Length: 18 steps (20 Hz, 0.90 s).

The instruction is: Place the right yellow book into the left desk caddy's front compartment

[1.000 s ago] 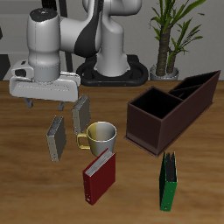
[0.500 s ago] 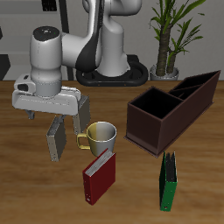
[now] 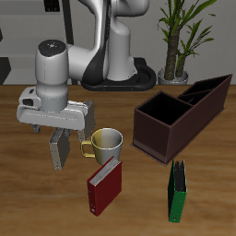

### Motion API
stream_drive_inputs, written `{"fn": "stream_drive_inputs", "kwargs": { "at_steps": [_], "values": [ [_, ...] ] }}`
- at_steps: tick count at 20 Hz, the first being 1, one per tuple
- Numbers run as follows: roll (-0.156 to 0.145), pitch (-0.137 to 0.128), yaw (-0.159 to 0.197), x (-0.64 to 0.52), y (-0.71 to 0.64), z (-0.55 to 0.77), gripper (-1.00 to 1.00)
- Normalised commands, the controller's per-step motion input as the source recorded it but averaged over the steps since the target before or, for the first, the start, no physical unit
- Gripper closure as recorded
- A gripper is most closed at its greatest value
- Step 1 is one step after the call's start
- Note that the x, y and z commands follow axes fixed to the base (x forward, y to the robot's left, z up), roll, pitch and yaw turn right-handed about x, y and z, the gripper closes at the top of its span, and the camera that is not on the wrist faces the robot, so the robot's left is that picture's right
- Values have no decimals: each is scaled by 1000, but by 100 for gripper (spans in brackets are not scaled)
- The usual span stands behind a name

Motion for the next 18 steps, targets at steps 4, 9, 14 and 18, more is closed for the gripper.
{"fn": "stream_drive_inputs", "kwargs": {
  "at_steps": [4,9,14,18],
  "values": [
    [-8,53,-47,37,7,-296,-100],
    [-2,16,-28,25,-43,-203,100],
    [17,4,-7,44,71,-111,100],
    [8,-3,-15,9,93,35,100]
  ]
}}
